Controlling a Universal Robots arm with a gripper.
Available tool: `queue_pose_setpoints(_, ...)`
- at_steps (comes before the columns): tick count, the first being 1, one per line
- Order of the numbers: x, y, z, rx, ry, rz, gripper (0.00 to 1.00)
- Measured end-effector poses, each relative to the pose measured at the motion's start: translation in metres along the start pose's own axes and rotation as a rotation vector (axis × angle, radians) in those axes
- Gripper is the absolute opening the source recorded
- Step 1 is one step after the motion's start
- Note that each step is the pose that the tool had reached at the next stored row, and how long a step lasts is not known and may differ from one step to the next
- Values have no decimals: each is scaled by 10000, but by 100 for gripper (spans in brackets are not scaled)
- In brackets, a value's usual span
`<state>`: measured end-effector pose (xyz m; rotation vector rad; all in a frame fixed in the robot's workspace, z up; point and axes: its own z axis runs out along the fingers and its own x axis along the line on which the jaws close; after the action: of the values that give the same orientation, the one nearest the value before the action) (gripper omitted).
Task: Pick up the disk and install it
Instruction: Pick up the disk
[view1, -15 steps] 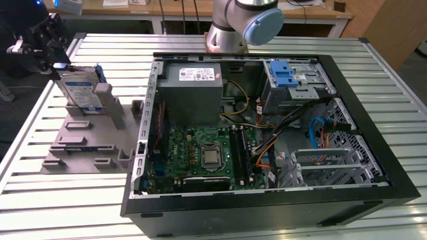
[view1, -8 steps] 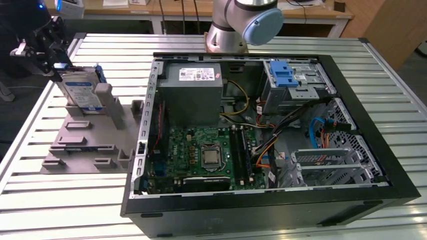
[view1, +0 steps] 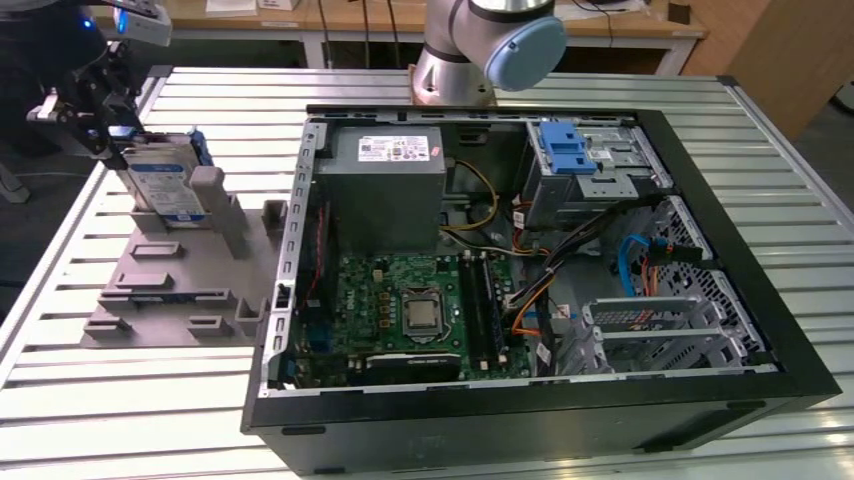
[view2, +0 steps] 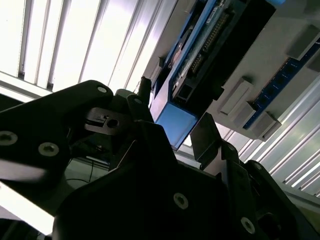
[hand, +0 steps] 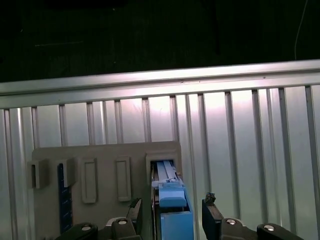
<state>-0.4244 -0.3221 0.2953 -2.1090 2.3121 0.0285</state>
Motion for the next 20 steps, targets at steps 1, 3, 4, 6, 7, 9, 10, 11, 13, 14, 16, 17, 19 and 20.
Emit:
queue_pose_setpoints(1,0,2,7,0,0,1,59)
queue_pose_setpoints(3,1,4,20,-1,0,0,51)
queue_pose_setpoints(4,1,6,25,-1,0,0,51)
queue_pose_setpoints(6,2,9,36,1,-1,0,45)
queue_pose_setpoints(7,2,9,39,-1,0,0,45)
queue_pose_setpoints(9,2,10,45,-1,1,0,45)
queue_pose_setpoints(10,2,10,49,0,0,0,45)
queue_pose_setpoints(11,2,10,52,0,0,0,45)
queue_pose_setpoints(13,2,10,57,0,0,0,46)
queue_pose_setpoints(14,2,10,61,1,-1,0,46)
queue_pose_setpoints(16,2,10,69,1,0,0,52)
queue_pose_setpoints(17,2,10,74,1,0,0,52)
queue_pose_setpoints(19,3,10,79,-2,1,0,52)
queue_pose_setpoints(20,3,10,79,-1,2,0,52)
